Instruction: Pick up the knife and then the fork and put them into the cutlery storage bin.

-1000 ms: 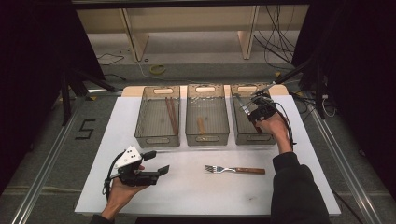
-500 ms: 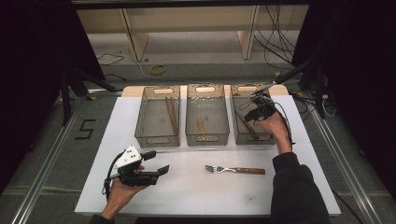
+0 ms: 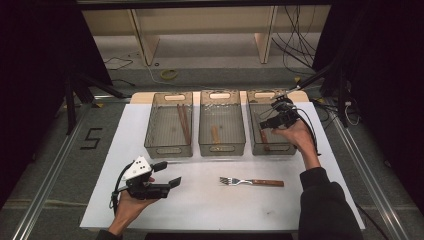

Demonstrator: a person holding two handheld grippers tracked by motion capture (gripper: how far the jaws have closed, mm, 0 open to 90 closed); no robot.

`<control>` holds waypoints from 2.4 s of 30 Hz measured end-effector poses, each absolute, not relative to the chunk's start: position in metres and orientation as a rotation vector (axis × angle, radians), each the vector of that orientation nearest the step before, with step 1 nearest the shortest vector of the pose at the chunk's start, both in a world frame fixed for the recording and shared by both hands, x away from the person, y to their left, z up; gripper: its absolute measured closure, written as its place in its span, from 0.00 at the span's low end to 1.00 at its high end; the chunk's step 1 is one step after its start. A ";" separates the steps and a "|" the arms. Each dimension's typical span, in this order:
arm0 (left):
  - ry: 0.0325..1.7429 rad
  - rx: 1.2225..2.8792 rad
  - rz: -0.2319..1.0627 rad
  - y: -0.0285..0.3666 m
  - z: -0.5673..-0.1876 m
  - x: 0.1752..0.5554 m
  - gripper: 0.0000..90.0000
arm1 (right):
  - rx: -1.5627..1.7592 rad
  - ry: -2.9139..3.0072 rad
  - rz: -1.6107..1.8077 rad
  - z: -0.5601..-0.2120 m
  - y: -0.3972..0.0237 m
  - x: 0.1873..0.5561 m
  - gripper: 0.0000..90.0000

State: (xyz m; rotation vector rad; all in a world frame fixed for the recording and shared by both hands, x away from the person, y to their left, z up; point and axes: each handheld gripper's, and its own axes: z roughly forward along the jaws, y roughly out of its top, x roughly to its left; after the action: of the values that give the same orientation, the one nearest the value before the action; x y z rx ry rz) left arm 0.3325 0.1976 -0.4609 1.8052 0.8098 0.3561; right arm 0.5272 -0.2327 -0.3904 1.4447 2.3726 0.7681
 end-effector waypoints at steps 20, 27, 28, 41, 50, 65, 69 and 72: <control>0.817 1.782 0.347 0.200 -0.462 0.333 0.24 | 1.073 2.519 0.972 -0.370 -0.216 0.454 0.36; 0.823 1.776 0.343 0.200 -0.463 0.333 0.24 | 0.961 2.589 0.965 -0.377 -0.206 0.428 0.36; 0.822 1.775 0.342 0.201 -0.462 0.333 0.24 | 0.954 2.602 0.966 -0.379 -0.206 0.425 0.36; 0.821 1.775 0.344 0.200 -0.462 0.334 0.24 | 0.886 2.759 0.802 -0.413 -0.203 0.412 0.38; 0.824 1.775 0.344 0.200 -0.463 0.334 0.24 | 0.855 2.811 0.707 -0.426 -0.203 0.408 0.39; 0.810 1.781 0.347 0.199 -0.463 0.331 0.24 | 0.776 2.920 0.552 -0.445 -0.198 0.404 0.54; 0.806 1.787 0.349 0.199 -0.463 0.331 0.24 | 0.768 2.936 0.524 -0.449 -0.198 0.404 0.59; 0.808 1.785 0.349 0.199 -0.463 0.331 0.24 | 0.760 2.941 0.505 -0.451 -0.198 0.404 0.62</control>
State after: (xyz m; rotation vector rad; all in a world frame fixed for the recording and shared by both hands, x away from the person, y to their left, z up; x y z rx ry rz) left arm 0.3314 0.1986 -0.4630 1.7851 0.8079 0.3492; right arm 0.4043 -0.1983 -0.4514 0.7597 2.9407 0.5049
